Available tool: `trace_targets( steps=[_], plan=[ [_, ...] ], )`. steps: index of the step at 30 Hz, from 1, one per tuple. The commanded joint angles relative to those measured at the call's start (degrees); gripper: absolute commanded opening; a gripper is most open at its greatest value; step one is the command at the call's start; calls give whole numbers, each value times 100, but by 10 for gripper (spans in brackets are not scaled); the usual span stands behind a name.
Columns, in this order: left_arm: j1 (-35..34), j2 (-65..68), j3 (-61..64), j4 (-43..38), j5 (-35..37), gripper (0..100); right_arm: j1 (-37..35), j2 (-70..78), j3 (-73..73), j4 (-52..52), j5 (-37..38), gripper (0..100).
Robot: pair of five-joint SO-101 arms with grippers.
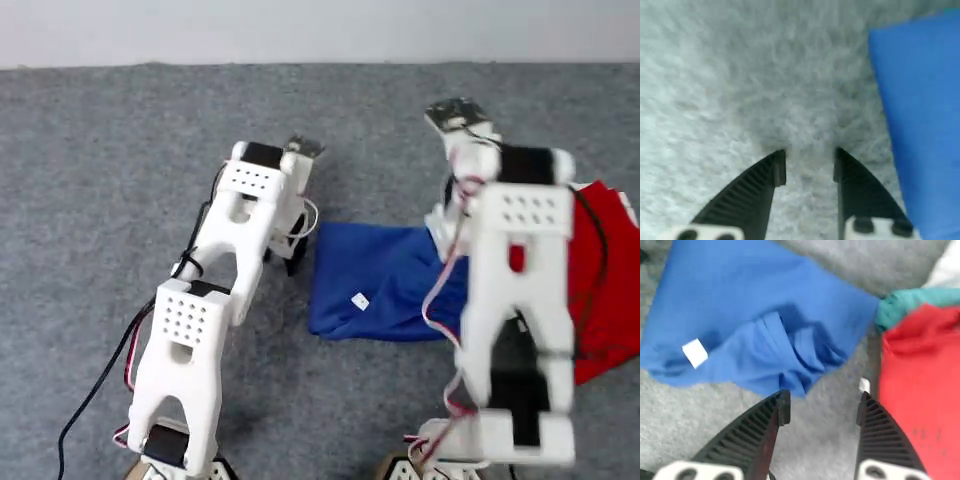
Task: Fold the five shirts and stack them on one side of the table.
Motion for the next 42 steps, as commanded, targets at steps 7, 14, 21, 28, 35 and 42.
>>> trace_targets(
  steps=[7, 14, 21, 28, 35, 42],
  plan=[
    [1029, -352, 268, 44, 598, 102, -1086, 848, -475, 233, -123, 231],
    [809, -167, 277, -185, 624, 102, -1367, 927, -35, -101, -88, 231],
    [686, 88, 233, -62, 624, 101, -1499, 1376, 18, -418, -79, 230],
    [352, 141, 233, -97, 598, 101, -1393, 1912, 18, -787, -70, 230],
    [88, 141, 259, -255, 624, 101, -1209, 2246, 44, -330, 123, 224],
    [97, 149, 259, -255, 624, 101, -1015, 1719, 132, 233, 167, 66]
  ],
)
